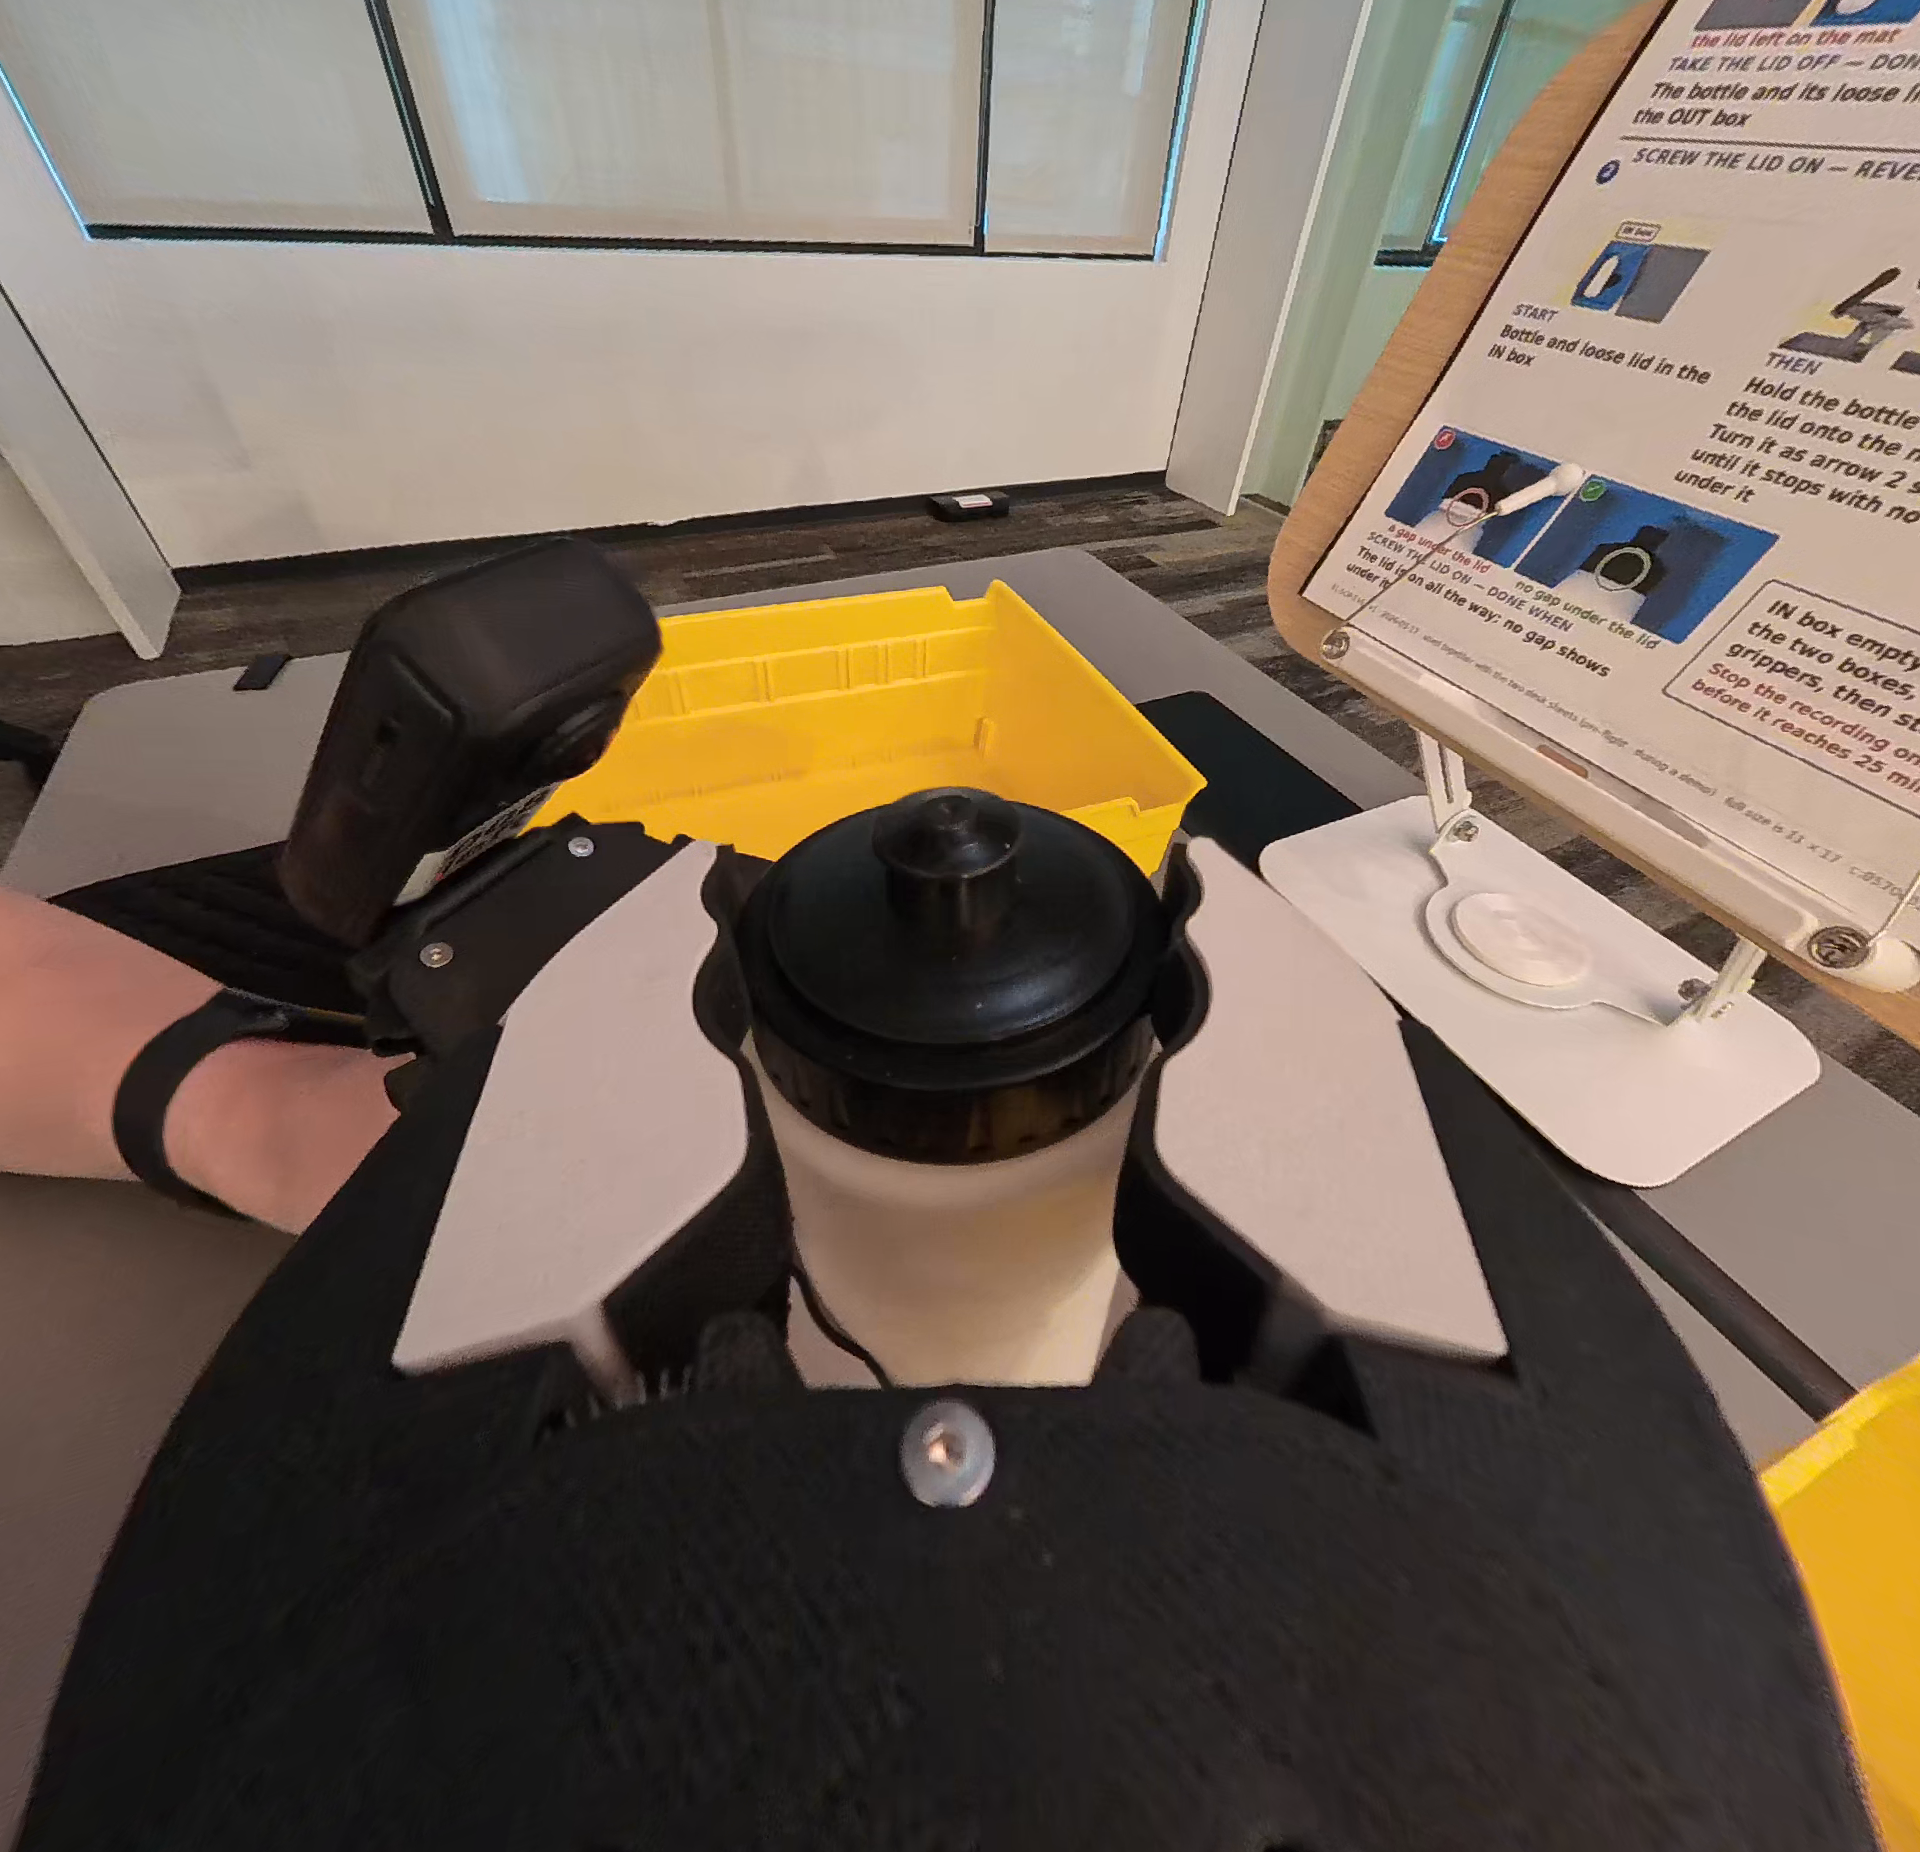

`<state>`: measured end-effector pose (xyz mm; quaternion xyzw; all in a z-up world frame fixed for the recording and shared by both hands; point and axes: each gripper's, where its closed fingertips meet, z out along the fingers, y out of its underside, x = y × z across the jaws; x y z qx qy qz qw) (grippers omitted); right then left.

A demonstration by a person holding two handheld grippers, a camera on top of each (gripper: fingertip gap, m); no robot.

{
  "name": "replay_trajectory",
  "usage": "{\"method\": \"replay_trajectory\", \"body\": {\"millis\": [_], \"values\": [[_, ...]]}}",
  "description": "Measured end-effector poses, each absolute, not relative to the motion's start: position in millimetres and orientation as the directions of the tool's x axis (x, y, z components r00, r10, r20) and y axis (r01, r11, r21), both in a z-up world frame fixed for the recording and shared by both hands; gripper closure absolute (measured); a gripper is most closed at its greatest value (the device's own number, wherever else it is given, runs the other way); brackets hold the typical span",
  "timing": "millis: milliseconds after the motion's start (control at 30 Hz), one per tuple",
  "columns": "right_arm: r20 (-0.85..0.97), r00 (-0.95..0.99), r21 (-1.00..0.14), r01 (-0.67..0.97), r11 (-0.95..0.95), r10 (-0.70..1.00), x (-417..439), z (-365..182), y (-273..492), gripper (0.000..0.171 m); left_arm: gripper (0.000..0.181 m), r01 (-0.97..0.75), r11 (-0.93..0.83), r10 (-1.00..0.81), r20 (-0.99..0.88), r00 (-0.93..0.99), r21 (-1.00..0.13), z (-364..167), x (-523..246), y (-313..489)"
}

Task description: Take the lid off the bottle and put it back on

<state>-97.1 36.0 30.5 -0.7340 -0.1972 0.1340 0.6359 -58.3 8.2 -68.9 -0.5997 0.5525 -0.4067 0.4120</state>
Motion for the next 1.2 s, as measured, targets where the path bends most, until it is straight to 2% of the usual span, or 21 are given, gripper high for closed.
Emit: {"method": "replay_trajectory", "body": {"millis": [100, 200, 233, 367, 633, 1067, 1200], "values": [[0.030, 0.858, -0.990, 0.097, -0.105, 0.513, -99.8, 31.2, 34.0, 0.093, 0.096, -0.230, 0.002, -0.998, -0.017, 0.062, -0.973, -63.8, -57.9, 10.1], [-0.022, 0.760, -0.995, 0.049, -0.092, 0.650, -115.3, 31.6, 25.2, 0.093, 0.072, -0.151, 0.048, -0.996, -0.059, 0.071, -0.987, -55.0, -57.2, 8.4], [-0.044, 0.729, -0.995, 0.030, -0.097, 0.683, -119.6, 31.3, 23.2, 0.093, 0.071, -0.155, 0.053, -0.996, -0.063, 0.063, -0.987, -54.9, -56.4, 6.0], [-0.060, 0.696, -0.995, 0.012, -0.095, 0.716, -118.1, 33.6, 19.8, 0.093, 0.075, -0.191, 0.041, -0.998, -0.048, 0.033, -0.981, -58.2, -54.2, 1.6], [-0.026, 0.751, -0.994, 0.048, -0.094, 0.660, -116.2, 31.2, 23.0, 0.093, 0.081, -0.251, -0.031, -0.999, 0.020, 0.045, -0.967, -63.5, -54.9, 0.4], [-0.014, 0.786, -0.991, 0.069, -0.111, 0.618, -111.8, 30.7, 27.2, 0.093, 0.082, -0.276, -0.043, -0.998, 0.031, 0.050, -0.960, -64.9, -52.9, 2.8], [0.042, 0.749, -0.987, 0.133, -0.089, 0.661, -110.2, 29.6, 20.8, 0.093, 0.081, -0.287, -0.021, -0.999, 0.011, 0.037, -0.958, -65.1, -51.8, 0.1]]}}
